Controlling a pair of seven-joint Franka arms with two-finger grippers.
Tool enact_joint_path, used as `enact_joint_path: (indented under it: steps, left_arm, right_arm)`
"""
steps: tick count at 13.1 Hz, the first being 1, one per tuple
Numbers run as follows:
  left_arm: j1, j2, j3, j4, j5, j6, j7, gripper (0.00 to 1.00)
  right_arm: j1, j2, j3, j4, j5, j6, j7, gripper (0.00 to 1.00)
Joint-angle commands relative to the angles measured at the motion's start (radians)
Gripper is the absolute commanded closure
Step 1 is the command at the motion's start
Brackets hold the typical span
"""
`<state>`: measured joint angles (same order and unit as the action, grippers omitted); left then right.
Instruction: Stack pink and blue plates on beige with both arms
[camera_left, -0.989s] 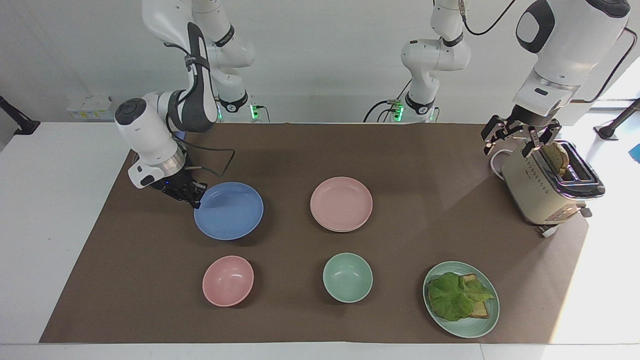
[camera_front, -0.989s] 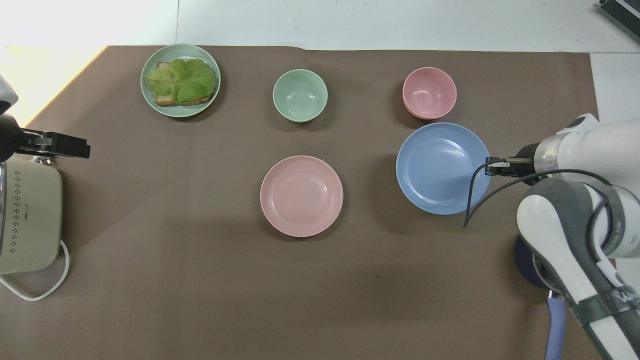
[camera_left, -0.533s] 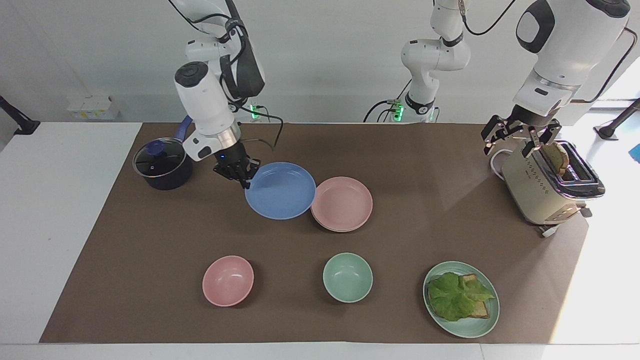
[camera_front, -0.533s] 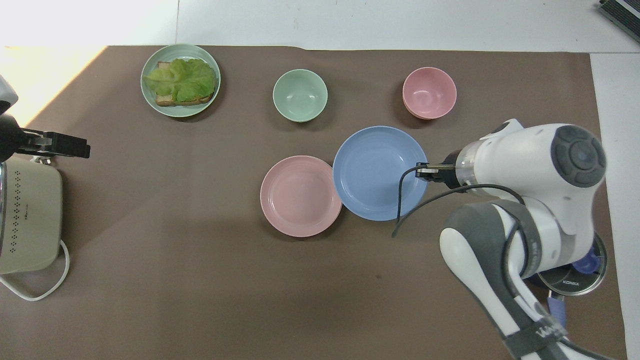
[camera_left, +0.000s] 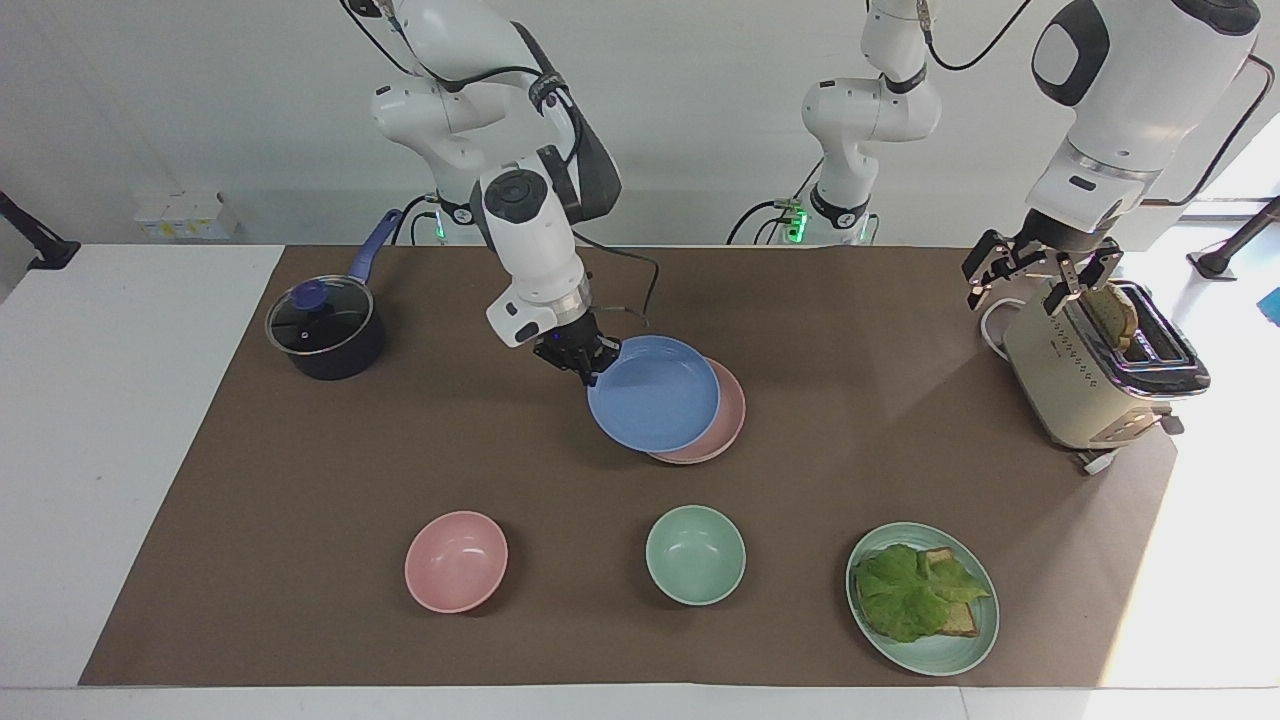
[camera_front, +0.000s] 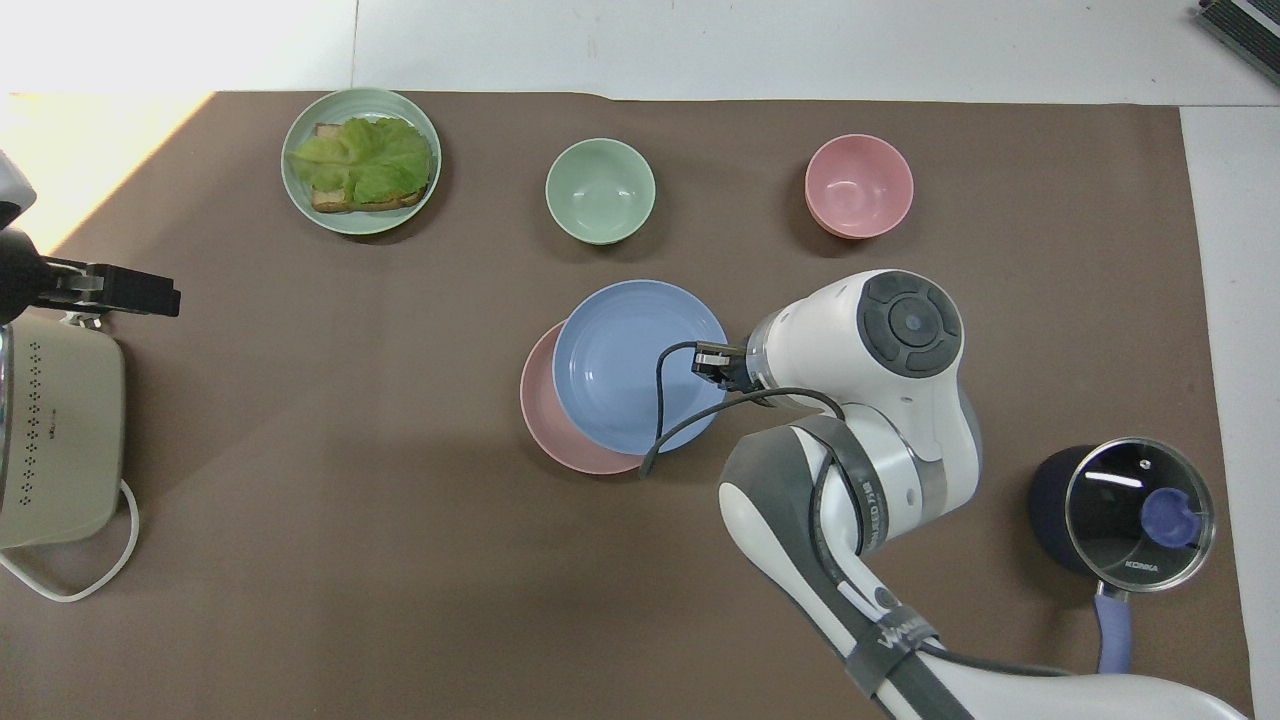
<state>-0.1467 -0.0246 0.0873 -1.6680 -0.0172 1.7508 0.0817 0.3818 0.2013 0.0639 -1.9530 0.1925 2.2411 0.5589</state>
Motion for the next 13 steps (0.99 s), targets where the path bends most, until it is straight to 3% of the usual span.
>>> enact_joint_path:
  steps: [1, 5, 7, 8, 9, 11, 13]
  left_arm:
    - [0.009, 0.005, -0.008, 0.016, 0.019, -0.019, 0.006, 0.0]
    - [0.009, 0.005, -0.008, 0.016, 0.019, -0.02, 0.006, 0.0]
    - [0.009, 0.005, -0.008, 0.016, 0.019, -0.019, 0.006, 0.0]
    - [0.009, 0.005, -0.008, 0.016, 0.019, -0.02, 0.006, 0.0]
    - [0.009, 0.005, -0.008, 0.016, 0.019, -0.02, 0.006, 0.0]
    - [0.009, 0.005, -0.008, 0.016, 0.019, -0.02, 0.006, 0.0]
    - [0.009, 0.005, -0.008, 0.016, 0.019, -0.02, 0.006, 0.0]
  right_arm:
    - [0.035, 0.021, 0.001, -0.006, 0.035, 0.038, 0.022, 1.0]
    - [0.065, 0.055, 0.001, -0.012, 0.035, 0.086, 0.035, 1.0]
    - [0.065, 0.053, 0.001, -0.018, 0.035, 0.087, 0.032, 0.89]
    - [0.065, 0.053, 0.001, -0.018, 0.035, 0.086, 0.032, 0.71]
    - [0.065, 0.053, 0.001, -0.018, 0.035, 0.086, 0.03, 0.6]
    - [0.065, 0.053, 0.001, -0.012, 0.03, 0.083, 0.032, 0.2]
    - [0.054, 0.038, -0.006, 0.002, 0.015, 0.065, 0.024, 0.04]
